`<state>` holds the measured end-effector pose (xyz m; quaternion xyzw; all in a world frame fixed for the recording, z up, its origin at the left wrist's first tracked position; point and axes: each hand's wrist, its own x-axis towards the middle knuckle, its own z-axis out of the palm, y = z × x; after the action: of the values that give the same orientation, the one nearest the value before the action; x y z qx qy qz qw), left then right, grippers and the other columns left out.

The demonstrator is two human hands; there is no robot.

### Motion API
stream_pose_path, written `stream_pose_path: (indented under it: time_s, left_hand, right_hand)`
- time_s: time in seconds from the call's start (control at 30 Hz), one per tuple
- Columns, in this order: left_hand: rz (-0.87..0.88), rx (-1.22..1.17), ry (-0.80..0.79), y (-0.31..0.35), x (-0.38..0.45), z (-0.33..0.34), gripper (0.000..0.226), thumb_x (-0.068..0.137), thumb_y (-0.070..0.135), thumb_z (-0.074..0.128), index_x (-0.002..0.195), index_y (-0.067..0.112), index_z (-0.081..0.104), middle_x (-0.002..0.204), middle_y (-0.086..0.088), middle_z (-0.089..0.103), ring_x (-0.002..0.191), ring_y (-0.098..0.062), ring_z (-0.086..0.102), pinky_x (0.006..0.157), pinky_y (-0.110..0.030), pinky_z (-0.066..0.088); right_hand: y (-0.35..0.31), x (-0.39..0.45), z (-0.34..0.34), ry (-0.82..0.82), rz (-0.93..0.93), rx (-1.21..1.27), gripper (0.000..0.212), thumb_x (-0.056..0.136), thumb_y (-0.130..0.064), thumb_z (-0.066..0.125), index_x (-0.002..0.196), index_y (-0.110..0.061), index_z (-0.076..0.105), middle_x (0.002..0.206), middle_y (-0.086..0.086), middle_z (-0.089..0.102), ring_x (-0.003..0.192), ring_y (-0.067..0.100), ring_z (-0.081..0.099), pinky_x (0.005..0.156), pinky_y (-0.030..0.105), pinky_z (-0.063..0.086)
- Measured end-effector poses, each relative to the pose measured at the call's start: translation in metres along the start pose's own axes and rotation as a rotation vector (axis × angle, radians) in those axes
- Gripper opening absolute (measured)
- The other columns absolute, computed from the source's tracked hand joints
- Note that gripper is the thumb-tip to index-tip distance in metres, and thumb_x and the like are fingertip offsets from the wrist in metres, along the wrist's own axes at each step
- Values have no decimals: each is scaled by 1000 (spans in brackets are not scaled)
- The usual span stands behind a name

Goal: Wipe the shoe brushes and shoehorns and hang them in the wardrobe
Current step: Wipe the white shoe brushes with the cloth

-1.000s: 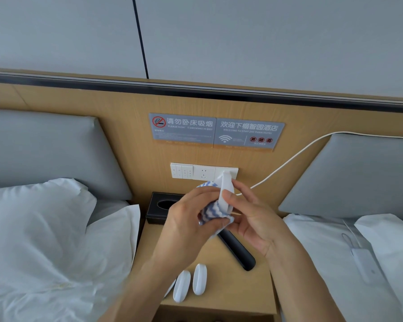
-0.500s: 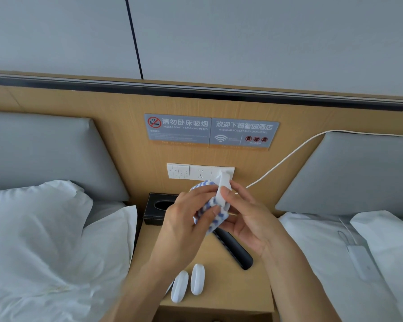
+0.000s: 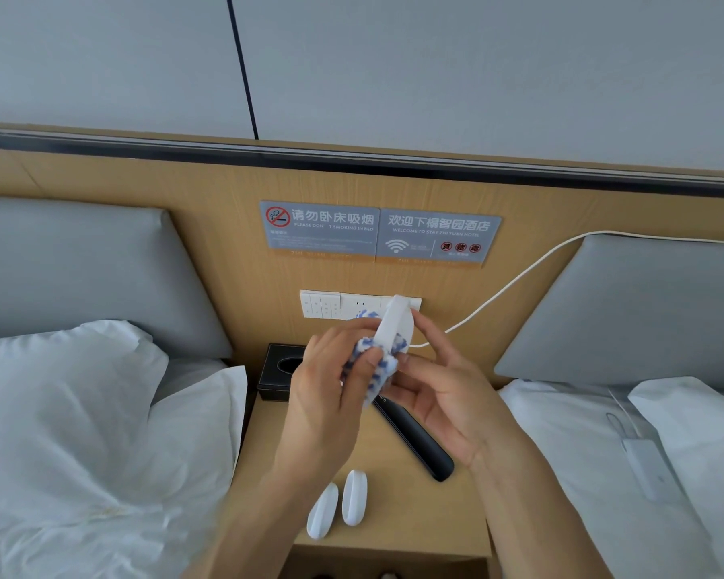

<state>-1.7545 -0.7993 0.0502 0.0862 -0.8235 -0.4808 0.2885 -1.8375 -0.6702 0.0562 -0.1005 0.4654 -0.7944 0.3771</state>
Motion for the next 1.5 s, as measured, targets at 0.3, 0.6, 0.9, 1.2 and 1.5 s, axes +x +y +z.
stream_pose_path:
  time_s: [0.3, 0.6, 0.9, 1.2, 1.5]
  left_hand:
    - [-93, -62, 67, 6, 14, -5, 18, 98, 26, 51, 86, 20, 63, 80, 14, 64, 72, -3, 59, 62, -14, 42]
    - [-183, -81, 230, 13, 24, -4, 14, 93, 31, 66, 84, 27, 56, 76, 16, 64, 64, -3, 60, 56, -11, 44]
    - [-34, -31, 116, 15, 5, 2, 15, 96, 44, 49, 109, 43, 56, 106, 27, 62, 111, -6, 53, 80, -9, 43]
    - [-55, -20, 149, 11, 10, 0, 19, 97, 38, 52, 91, 22, 61, 91, 12, 54, 81, -11, 57, 69, -16, 42]
    - [-207, -10, 118, 17, 27, -12, 21, 96, 30, 63, 77, 20, 64, 70, 12, 61, 62, -3, 55, 57, -16, 42]
  right_hand:
    - [5, -3, 7, 121, -172, -345, 71, 79, -6, 74, 130, -51, 55, 114, 8, 72, 111, 27, 69, 89, 45, 59]
    - [11, -6, 17, 127, -162, -256, 67, 79, -4, 72, 133, -40, 56, 112, 13, 72, 104, 32, 72, 86, 49, 59]
    - [4, -7, 14, 98, -48, 51, 48, 90, 2, 65, 130, -24, 61, 115, 21, 71, 100, 34, 72, 74, 35, 59]
    - [6, -7, 16, 158, -139, -146, 62, 85, 0, 73, 132, -38, 57, 116, 14, 72, 105, 31, 71, 78, 40, 61]
    - [11, -8, 25, 282, -350, -725, 83, 84, 4, 67, 140, -51, 42, 115, -10, 68, 100, 12, 72, 87, 36, 59]
